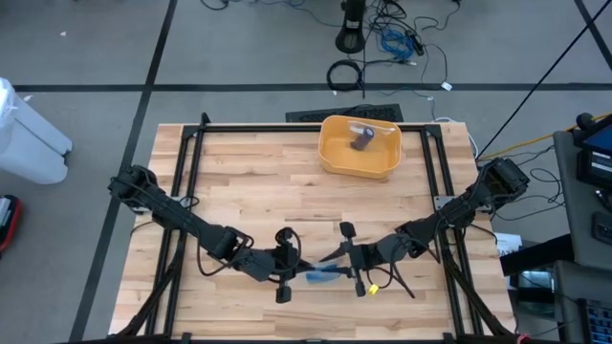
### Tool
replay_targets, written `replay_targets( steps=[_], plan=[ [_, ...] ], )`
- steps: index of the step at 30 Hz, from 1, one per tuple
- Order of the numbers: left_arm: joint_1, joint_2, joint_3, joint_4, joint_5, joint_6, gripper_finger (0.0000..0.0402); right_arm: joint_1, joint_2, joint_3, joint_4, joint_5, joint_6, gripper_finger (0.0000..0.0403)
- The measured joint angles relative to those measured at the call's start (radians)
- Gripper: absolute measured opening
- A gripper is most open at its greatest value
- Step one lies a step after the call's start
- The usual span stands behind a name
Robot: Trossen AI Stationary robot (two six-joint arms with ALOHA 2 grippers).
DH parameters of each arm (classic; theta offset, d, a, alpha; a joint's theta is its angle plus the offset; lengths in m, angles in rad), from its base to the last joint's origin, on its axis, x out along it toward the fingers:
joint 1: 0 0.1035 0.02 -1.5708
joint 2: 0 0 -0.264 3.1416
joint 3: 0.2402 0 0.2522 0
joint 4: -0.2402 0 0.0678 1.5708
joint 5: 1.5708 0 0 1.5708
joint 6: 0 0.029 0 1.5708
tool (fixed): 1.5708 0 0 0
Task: Roll bandage
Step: Close the transparent zip bag
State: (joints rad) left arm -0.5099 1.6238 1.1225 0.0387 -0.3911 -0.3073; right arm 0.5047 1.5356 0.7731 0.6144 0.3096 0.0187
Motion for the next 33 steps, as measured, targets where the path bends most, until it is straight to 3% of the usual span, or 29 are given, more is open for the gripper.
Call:
replay_targets(
  steps=[9, 22, 33],
  plan=[
    [0.012, 0.0, 0.0, 0.006, -0.004, 0.001, 0.0, -0.015, 0.0, 0.0, 0.004, -0.002, 0.0, 0.0078],
    [0.013, 0.0, 0.0, 0.025, -0.028, 0.001, 0.0, -0.033, 0.0, 0.0, 0.003, 0.008, 0.008, 0.0005],
    [-0.018, -0.002, 0.002, -0.037, -0.044, -0.009, 0.0, -0.005, 0.002, 0.0, -0.003, 0.105, -0.01, 0.0]
  ],
)
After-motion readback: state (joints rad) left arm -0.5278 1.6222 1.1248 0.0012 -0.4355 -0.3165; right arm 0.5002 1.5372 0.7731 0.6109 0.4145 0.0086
